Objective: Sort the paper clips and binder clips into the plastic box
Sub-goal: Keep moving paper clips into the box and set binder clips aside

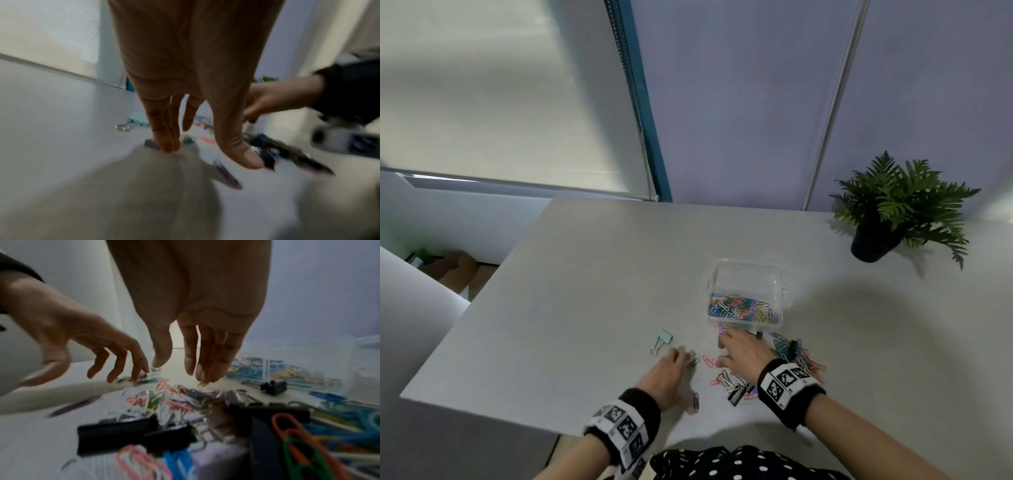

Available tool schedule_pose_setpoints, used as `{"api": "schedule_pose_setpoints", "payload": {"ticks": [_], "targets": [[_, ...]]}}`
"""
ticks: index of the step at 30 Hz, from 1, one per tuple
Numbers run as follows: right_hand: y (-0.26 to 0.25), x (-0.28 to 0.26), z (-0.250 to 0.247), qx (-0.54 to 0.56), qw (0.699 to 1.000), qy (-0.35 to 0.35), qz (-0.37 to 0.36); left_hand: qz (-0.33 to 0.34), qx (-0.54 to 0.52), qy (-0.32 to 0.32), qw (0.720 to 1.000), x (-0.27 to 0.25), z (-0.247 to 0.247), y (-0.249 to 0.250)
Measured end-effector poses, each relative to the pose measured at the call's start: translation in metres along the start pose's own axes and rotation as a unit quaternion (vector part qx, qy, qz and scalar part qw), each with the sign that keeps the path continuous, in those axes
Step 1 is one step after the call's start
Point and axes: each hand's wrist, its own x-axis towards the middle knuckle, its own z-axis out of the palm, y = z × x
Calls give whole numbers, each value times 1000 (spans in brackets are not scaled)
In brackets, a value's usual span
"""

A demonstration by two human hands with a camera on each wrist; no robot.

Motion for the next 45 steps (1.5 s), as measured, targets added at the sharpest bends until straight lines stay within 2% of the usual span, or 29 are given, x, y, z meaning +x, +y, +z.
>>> {"api": "schedule_pose_setpoints", "payload": {"ticks": [3, 6, 12, 19, 26, 28, 31, 34, 36, 38, 41, 45], "targets": [[-6, 4, 5, -38, 999, 11, 13, -5, 19, 29, 999, -6, 23, 7], [-9, 7, 8, -52, 998, 12, 21, -28, -19, 81, 996, 9, 22, 8], [-11, 7, 16, -63, 997, 30, 27, -21, -3, 103, 994, 39, 7, 13], [-13, 3, 15, -76, 996, 41, 17, -13, 2, 98, 995, 45, 7, 15], [-13, 2, 13, -62, 998, 26, -6, -45, 46, 81, 995, 46, 8, 25], [-9, 1, 9, -28, 999, 32, -5, -44, 64, 80, 994, 45, 8, 29], [3, 0, 0, 136, 988, 58, 32, -37, 62, 85, 994, 39, 8, 34], [16, -6, -19, 311, 945, 81, 63, -43, 36, 65, 996, 38, 1, 31], [26, -10, -34, 375, 917, 109, 82, -55, -21, 51, 997, 42, -9, 28], [39, -10, -48, 401, 899, 148, 97, -48, -104, 57, 992, 48, -21, 29], [59, -2, -63, 400, 889, 192, 112, -3, -197, 82, 977, 60, -44, 43], [73, 15, -65, 380, 888, 225, 132, 27, -183, 141, 972, 88, -72, 70]]}}
